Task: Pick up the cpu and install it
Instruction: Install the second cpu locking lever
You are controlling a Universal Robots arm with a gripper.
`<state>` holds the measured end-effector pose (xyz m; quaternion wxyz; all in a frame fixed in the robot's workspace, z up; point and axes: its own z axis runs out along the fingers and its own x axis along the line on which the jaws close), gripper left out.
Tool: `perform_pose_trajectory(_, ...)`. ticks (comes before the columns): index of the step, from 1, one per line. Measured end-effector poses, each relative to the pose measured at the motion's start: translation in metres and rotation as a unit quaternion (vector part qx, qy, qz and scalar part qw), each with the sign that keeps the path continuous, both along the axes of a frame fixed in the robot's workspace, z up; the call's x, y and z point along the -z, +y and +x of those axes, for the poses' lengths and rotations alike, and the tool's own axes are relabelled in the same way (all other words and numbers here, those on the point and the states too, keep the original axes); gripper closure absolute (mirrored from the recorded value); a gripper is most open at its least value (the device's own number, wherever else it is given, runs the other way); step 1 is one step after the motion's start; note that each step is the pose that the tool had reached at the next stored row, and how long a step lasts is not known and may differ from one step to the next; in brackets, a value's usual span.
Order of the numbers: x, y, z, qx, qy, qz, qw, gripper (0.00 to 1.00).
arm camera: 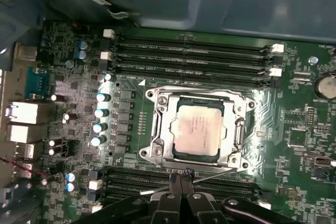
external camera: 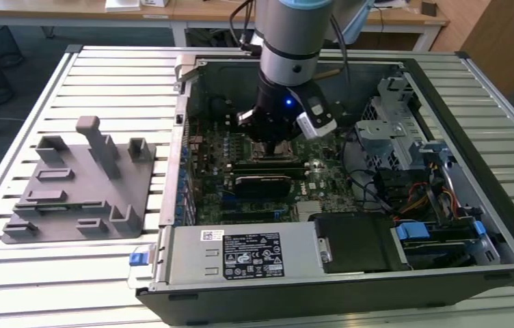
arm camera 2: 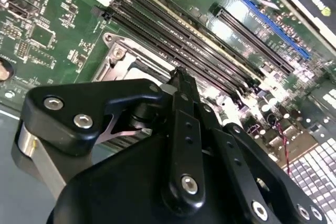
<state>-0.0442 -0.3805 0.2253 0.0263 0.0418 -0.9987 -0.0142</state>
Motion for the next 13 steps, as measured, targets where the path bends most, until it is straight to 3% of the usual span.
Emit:
perform_pose_trajectory(4,0.0066,-0.0007,-0.001,0.0,0.0,0.002,1.0,0.89)
perform_pose_trajectory(8,0.0083,-0.0052,-0.004,0.0,0.0,0.0107,0.9999,0.89)
perform_pose_trajectory(13,0.0094,-0.0081,-0.013,0.0,0.0,0.0134,0.9999,0.89)
